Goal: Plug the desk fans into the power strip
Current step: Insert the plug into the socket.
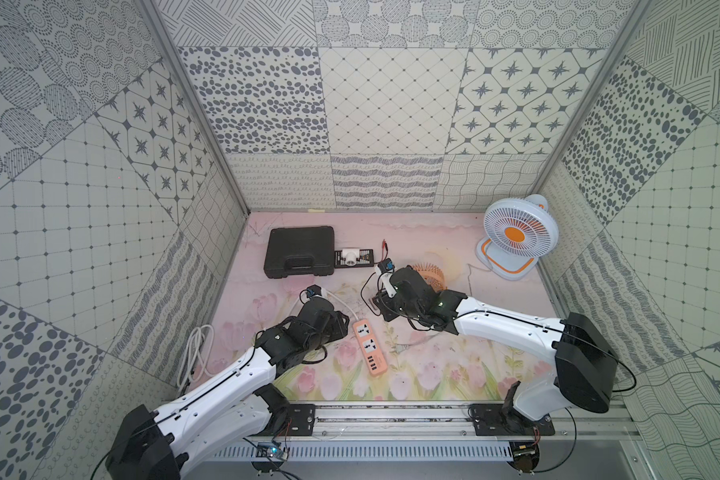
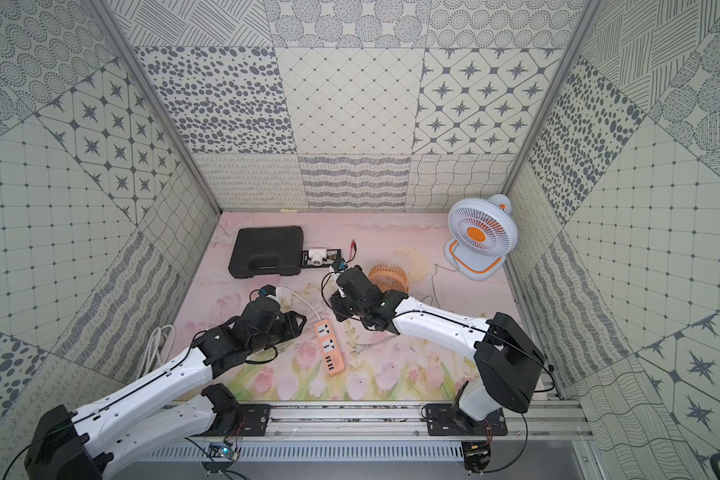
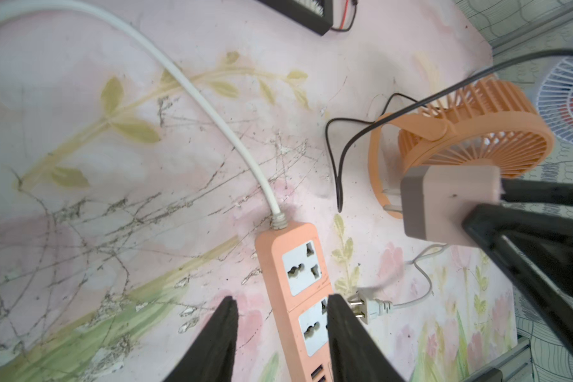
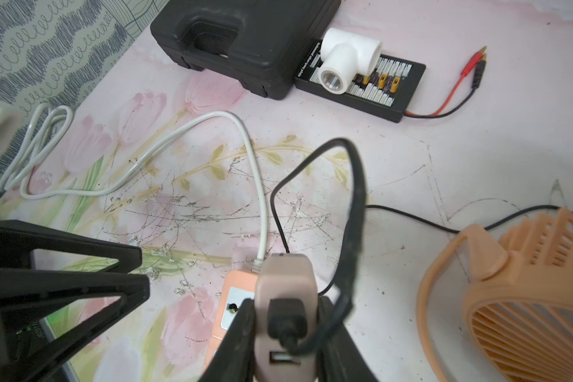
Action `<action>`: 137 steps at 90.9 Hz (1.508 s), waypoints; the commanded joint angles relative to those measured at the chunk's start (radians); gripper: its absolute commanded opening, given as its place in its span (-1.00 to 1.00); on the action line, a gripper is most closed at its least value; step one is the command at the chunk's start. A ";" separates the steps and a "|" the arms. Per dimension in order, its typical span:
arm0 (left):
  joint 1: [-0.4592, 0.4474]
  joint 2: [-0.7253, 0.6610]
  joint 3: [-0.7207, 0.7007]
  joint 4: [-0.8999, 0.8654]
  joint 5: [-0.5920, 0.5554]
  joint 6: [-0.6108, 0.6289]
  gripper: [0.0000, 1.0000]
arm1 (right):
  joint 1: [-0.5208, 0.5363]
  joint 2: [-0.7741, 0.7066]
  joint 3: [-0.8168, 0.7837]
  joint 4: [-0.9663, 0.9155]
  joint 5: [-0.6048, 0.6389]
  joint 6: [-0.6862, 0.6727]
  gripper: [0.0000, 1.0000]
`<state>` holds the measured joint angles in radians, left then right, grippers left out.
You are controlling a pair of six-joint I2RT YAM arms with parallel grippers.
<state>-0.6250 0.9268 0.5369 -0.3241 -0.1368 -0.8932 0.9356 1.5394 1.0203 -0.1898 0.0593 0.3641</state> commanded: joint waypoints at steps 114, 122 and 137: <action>0.034 0.282 -0.070 0.295 0.300 -0.213 -0.42 | 0.026 0.026 -0.160 0.213 -0.052 0.134 -1.00; 0.036 0.292 -0.070 0.297 0.298 -0.214 -0.45 | 0.032 0.024 -0.161 0.220 -0.062 0.127 -1.00; 0.038 0.285 -0.073 0.287 0.287 -0.215 -0.46 | 0.044 0.005 -0.166 0.231 -0.027 0.094 -1.00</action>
<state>-0.5934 1.2102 0.4625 -0.0566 0.1444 -1.1042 0.9661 1.5772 0.8581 -0.0338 0.0223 0.4751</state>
